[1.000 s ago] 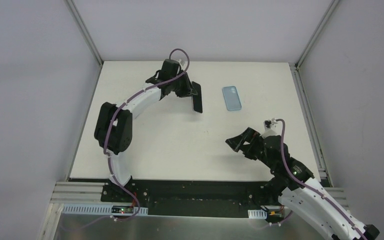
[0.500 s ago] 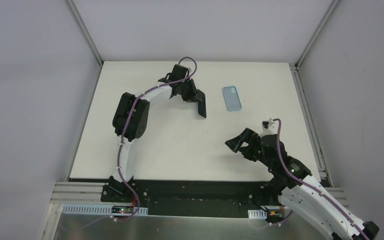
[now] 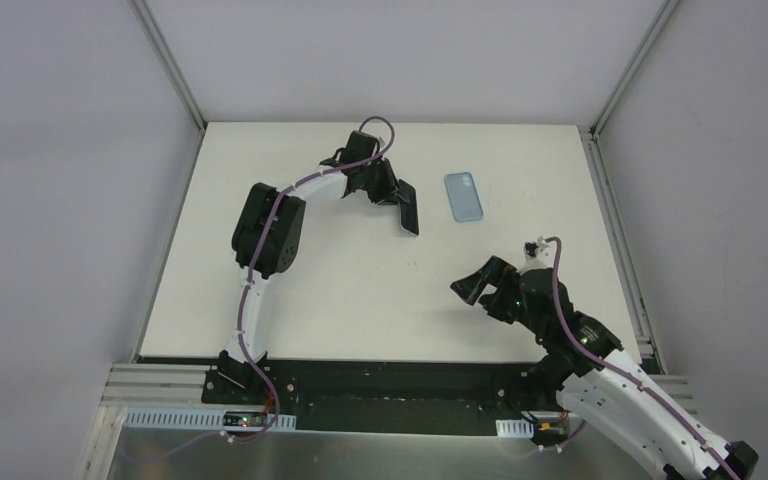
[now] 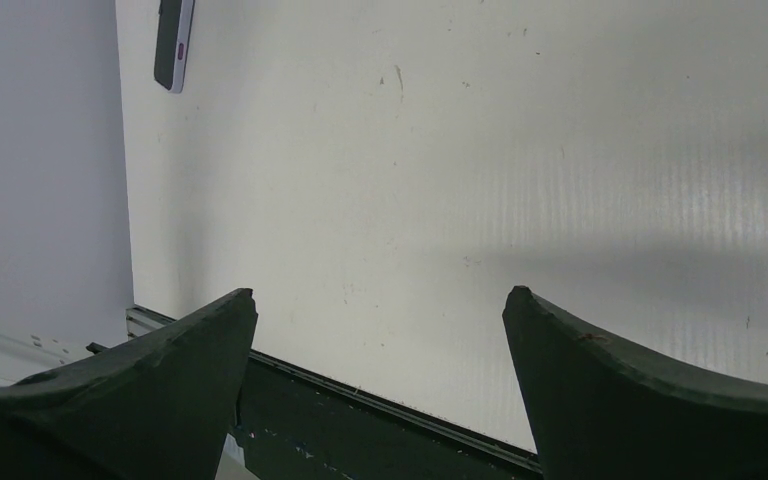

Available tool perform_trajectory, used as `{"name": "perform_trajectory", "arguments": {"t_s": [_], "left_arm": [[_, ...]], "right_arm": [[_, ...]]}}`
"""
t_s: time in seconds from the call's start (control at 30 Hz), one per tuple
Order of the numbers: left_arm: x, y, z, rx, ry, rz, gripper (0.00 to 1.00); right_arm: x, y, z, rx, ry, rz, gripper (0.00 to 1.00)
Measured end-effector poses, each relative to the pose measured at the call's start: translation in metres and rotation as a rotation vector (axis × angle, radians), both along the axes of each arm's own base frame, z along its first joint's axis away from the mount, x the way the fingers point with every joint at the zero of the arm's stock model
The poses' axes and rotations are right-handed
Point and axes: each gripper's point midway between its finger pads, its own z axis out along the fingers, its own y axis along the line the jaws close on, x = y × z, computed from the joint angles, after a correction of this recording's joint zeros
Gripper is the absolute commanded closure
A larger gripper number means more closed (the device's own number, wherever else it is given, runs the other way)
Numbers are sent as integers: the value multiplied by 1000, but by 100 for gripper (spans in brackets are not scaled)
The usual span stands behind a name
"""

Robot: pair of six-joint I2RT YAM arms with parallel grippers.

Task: Take the phone out of the phone case
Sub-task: Place the phone at the center of the board.

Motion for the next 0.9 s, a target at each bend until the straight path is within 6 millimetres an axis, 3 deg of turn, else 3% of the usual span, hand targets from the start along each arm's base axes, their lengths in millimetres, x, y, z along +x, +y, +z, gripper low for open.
{"name": "perform_trajectory", "arguments": {"t_s": [0.3,0.9], "left_arm": [[-3,-5,-2,-32,20,-20,88],[-2,2,-8,-29,32,-8,78]], "right_arm": [[1,-9,-5,-35,0,-35,1],[1,-23,-7,-74,-14,-73,1]]}}
